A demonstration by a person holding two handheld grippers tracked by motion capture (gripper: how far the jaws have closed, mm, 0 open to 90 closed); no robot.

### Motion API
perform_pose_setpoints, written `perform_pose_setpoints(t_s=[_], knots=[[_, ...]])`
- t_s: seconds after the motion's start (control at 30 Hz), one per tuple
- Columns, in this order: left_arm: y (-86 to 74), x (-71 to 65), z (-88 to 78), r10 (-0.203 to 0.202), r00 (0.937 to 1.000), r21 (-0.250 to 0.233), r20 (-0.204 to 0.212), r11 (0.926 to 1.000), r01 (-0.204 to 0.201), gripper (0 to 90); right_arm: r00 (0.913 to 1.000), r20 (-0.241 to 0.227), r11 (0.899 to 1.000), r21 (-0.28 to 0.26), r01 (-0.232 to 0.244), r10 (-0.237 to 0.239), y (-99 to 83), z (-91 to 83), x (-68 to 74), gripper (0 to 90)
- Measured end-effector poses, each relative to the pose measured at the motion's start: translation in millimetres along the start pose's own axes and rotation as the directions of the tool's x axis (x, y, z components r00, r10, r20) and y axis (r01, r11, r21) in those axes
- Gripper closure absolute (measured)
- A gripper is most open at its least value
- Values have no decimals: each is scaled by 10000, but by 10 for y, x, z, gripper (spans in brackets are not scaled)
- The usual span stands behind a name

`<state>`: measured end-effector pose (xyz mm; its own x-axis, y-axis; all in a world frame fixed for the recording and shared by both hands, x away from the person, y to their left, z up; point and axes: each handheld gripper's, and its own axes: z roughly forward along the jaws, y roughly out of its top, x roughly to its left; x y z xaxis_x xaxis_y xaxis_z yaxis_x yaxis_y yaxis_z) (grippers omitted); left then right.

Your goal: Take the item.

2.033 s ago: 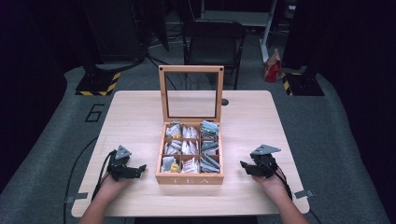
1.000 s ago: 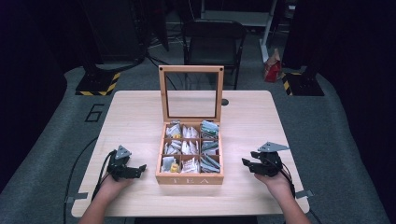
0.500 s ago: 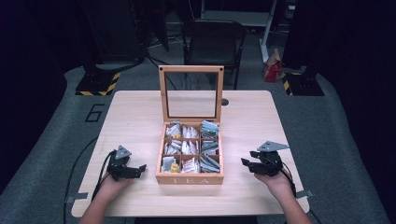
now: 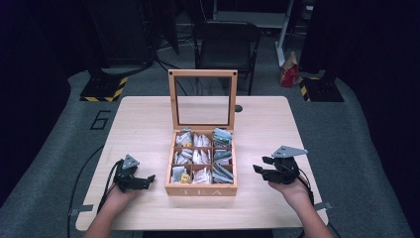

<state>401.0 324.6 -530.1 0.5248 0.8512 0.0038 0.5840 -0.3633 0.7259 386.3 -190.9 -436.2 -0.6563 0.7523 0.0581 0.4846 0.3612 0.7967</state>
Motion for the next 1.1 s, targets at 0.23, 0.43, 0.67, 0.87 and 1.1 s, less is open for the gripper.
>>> perform_pose_setpoints(t_s=[0.23, 0.43, 0.67, 0.87, 1.1], knots=[[0, 0, 0, 2, 10000, -3, -1, 10000, -2, 57, 9994, -342, 9997, -221, 85, -93, 101, -30, 61, 467], [0, 0, 0, 4, 10000, 1, -1, 10000, -4, 57, 9979, -489, 9990, -181, 414, -422, 167, 14, 124, 464], [0, 1, 0, 5, 10000, 0, 0, 10000, -5, 57, 9951, -744, 9979, -152, 637, -646, 221, 84, 192, 466], [0, 0, 0, 2, 10000, 0, 2, 10000, -2, 57, 9938, -895, 9977, -158, 654, -666, 252, 120, 219, 473], [0, 0, 0, 3, 10000, 1, 1, 10000, -3, 57, 9915, -1061, 9971, -185, 743, -759, 293, 160, 266, 470]])
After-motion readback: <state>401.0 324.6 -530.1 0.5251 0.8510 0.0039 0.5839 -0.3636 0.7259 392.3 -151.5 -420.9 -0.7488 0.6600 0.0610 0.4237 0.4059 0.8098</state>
